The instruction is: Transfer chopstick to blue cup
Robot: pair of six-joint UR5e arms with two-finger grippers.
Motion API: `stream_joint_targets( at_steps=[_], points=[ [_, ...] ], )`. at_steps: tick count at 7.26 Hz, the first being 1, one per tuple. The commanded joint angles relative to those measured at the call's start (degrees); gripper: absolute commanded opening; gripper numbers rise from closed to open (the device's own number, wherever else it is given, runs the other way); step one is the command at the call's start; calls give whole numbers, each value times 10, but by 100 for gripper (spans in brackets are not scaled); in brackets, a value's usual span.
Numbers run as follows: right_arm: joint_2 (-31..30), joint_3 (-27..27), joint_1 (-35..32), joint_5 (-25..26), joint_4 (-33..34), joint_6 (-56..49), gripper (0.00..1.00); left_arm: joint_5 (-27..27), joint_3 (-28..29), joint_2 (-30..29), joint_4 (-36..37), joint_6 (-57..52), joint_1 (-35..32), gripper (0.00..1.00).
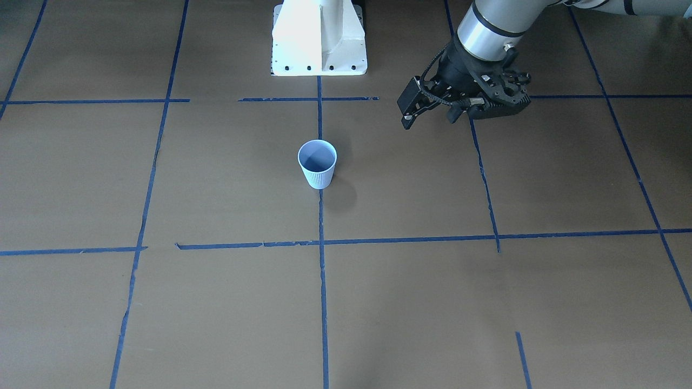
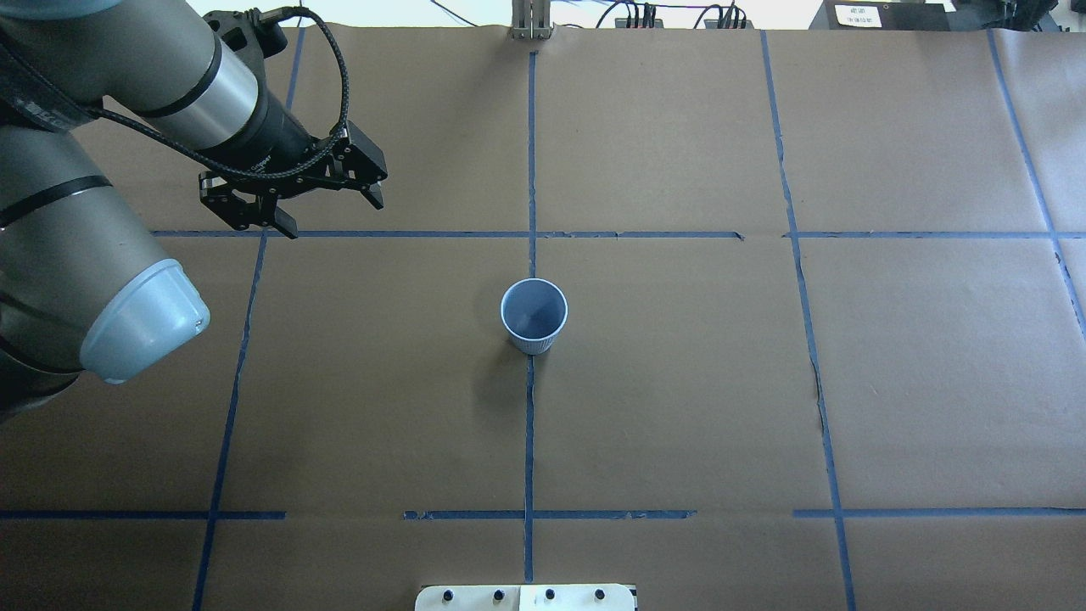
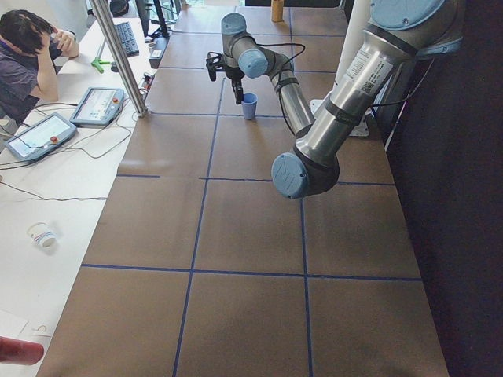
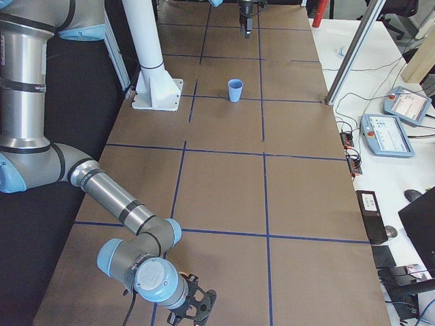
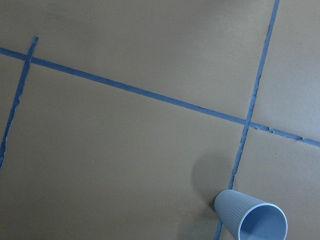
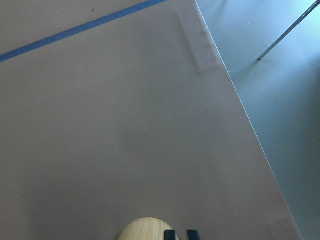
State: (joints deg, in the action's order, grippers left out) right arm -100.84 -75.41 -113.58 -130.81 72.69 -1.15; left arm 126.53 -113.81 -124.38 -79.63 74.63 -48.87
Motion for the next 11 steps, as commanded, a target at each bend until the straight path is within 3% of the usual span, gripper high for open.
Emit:
stream_joint_targets(
  at_steps=[1,3,5,6,8,10,11],
  points=[
    [29,-6,-24,-1,-1,3,0,0,0,-1,0,3,1,100],
    [70,-16,-53,1,1,2,0,0,0,-1,-1,3,1,100],
    [77,-69,-60,2,21,2,0,0,0,0,-2,3,2,100],
    [91,-105,-70,1,82,0,0,0,1,1,-2,3,2,100],
    [136,-257,-67,13,290,-1,0,0,0,2,-3,3,2,100],
    [295,-339,13,27,549,24,0,0,0,5,-3,-3,2,100],
    [365,-342,80,26,582,100,0,-1,1,7,0,-5,1,100]
  ],
)
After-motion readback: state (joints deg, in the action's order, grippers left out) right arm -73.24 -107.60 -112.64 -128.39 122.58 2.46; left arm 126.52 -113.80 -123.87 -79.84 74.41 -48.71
